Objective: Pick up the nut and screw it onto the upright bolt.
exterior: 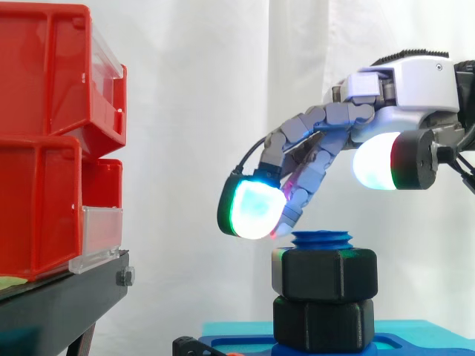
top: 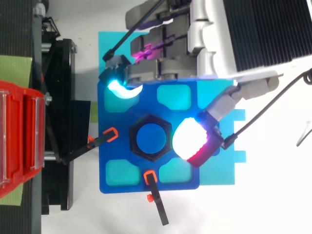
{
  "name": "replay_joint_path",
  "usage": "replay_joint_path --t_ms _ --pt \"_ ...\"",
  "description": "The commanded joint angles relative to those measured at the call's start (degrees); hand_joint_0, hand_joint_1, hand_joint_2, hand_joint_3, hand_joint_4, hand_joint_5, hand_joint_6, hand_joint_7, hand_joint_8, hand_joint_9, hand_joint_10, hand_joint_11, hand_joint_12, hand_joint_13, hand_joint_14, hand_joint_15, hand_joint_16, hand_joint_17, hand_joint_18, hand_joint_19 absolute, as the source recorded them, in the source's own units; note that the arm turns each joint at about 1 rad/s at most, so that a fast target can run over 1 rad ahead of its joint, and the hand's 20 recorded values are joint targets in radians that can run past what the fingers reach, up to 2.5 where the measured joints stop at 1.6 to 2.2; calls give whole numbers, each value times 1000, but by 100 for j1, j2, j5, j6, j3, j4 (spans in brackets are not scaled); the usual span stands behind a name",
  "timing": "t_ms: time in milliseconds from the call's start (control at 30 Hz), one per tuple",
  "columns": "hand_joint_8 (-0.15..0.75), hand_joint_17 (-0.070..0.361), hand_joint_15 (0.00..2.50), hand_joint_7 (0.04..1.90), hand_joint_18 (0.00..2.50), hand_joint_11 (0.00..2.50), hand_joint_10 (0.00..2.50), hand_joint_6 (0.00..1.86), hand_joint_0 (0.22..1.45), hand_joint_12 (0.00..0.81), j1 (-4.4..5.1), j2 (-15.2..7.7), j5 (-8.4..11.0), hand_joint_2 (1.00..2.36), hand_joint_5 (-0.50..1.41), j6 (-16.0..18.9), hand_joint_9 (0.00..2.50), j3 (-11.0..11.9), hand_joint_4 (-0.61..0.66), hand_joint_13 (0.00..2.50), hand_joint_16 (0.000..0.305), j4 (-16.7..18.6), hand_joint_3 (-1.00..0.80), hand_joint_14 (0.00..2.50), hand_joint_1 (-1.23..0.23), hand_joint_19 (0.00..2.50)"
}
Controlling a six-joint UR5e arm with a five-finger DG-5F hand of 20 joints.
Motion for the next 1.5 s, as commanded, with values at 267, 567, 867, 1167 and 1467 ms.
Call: replay_joint_path --t_ms 267,567,867,1167,1467 --pt "184 57 0 569 237 0 0 501 481 229 272 -113 248 1000 -146 167 682 -4 129 621 25 194 -500 0 -280 0" --pt "186 59 0 631 167 0 0 501 477 241 404 -236 327 1000 -137 334 627 5 129 580 26 273 -500 0 -260 0" --pt "200 59 0 820 150 0 0 503 478 250 457 -245 397 1000 -104 308 610 -4 156 566 26 142 -500 0 -252 0" --pt "206 59 0 1010 144 0 0 504 480 254 466 -245 397 1000 -80 308 607 -92 189 569 26 168 -500 0 -254 0" --pt "218 57 0 1299 207 0 0 502 489 246 431 -245 362 1000 -48 264 643 -92 153 607 25 115 -500 0 -269 0"
